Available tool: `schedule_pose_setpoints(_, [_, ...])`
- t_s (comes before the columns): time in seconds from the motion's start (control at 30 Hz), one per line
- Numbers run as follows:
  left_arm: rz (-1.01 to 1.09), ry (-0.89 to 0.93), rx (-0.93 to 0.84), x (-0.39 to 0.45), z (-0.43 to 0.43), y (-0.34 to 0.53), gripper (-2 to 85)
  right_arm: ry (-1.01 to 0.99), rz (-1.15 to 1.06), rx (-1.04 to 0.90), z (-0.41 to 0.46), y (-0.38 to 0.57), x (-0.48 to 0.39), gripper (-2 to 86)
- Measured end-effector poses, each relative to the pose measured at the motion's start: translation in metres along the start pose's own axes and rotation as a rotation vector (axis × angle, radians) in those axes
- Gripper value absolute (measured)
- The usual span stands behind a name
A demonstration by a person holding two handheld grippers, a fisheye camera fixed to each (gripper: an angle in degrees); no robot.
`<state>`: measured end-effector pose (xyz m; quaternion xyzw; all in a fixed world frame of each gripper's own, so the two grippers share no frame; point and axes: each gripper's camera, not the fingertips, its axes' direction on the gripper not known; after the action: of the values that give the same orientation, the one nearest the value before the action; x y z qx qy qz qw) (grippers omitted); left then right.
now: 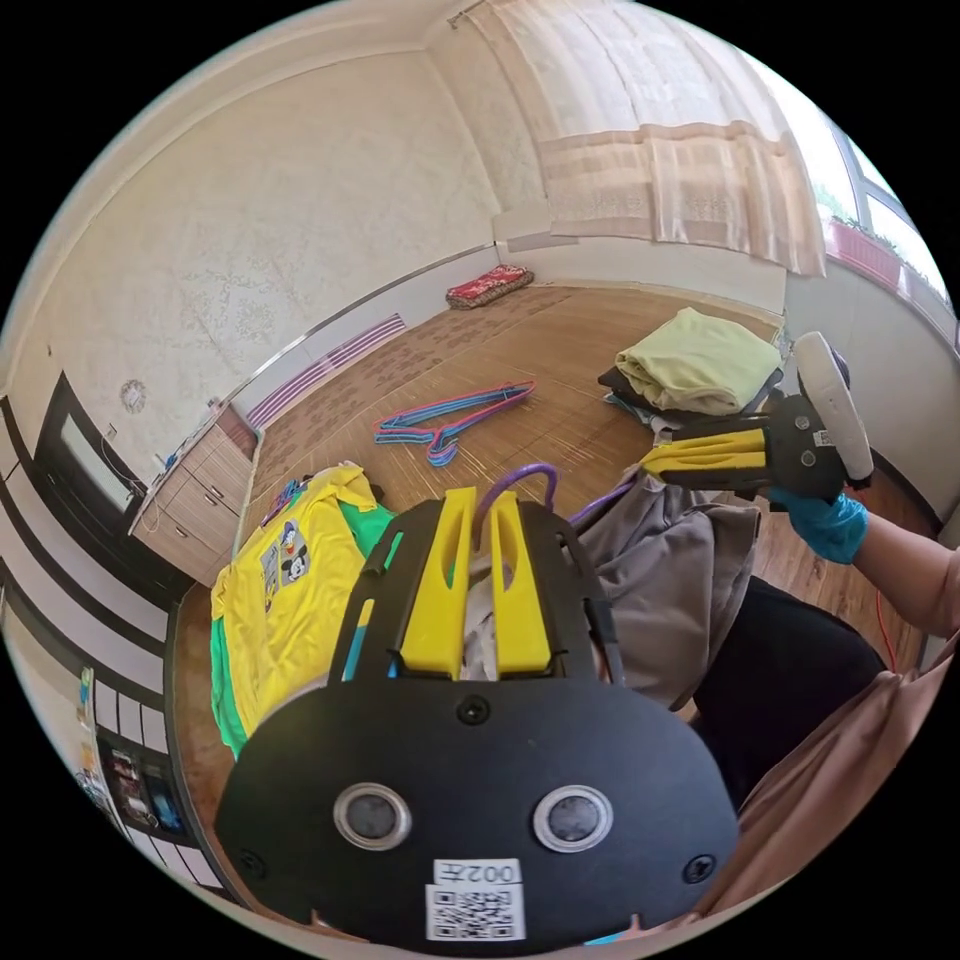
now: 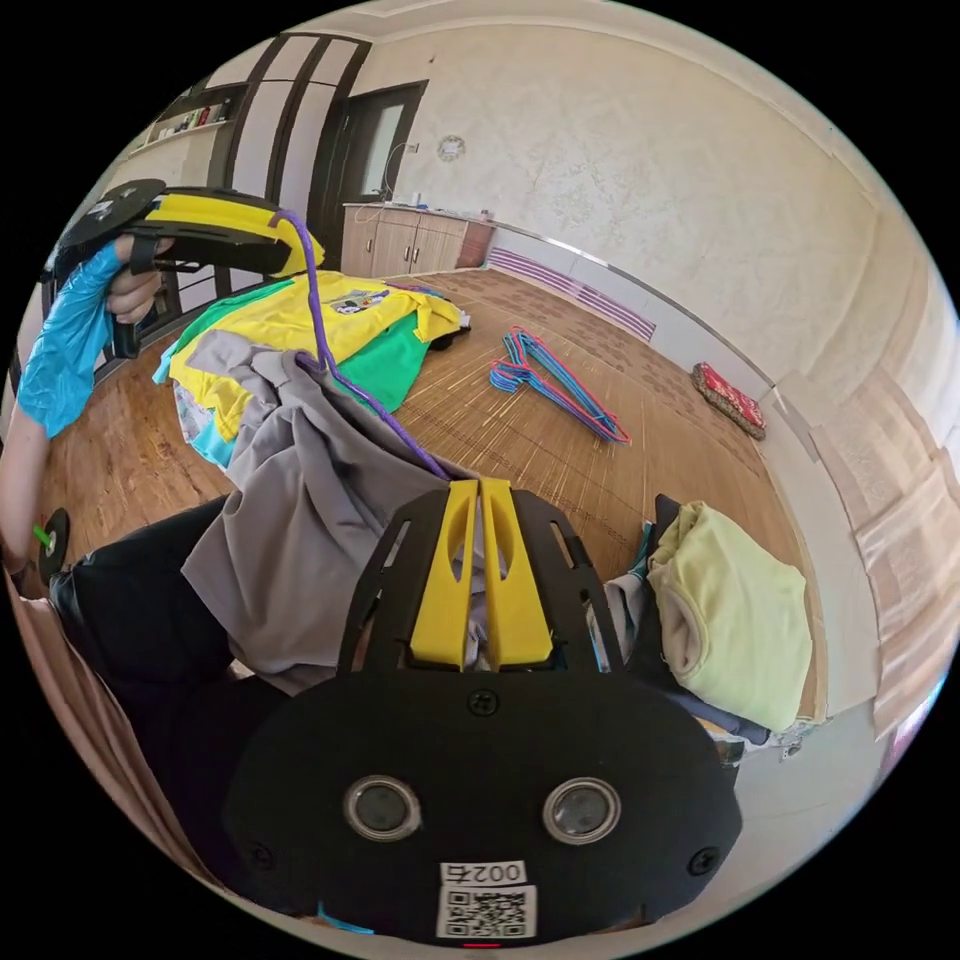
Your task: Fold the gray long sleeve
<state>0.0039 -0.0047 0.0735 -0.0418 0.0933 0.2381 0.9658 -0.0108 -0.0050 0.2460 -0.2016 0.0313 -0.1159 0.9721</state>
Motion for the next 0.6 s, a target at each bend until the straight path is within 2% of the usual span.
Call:
schedule_pose_setpoints(0.3, [-0.059, -0.022, 0.000, -0.006, -0.005, 0.004, -0.6, 0.115, 0.043, -0.027, 0.011, 0.005, 0.002, -1.0])
schedule_pose_setpoints(0.6, [-0.102, -0.046, 0.003, -0.010, -0.002, 0.009, -0.8, 0.144, 0.097, -0.050, 0.016, 0.012, 0.016, -1.0])
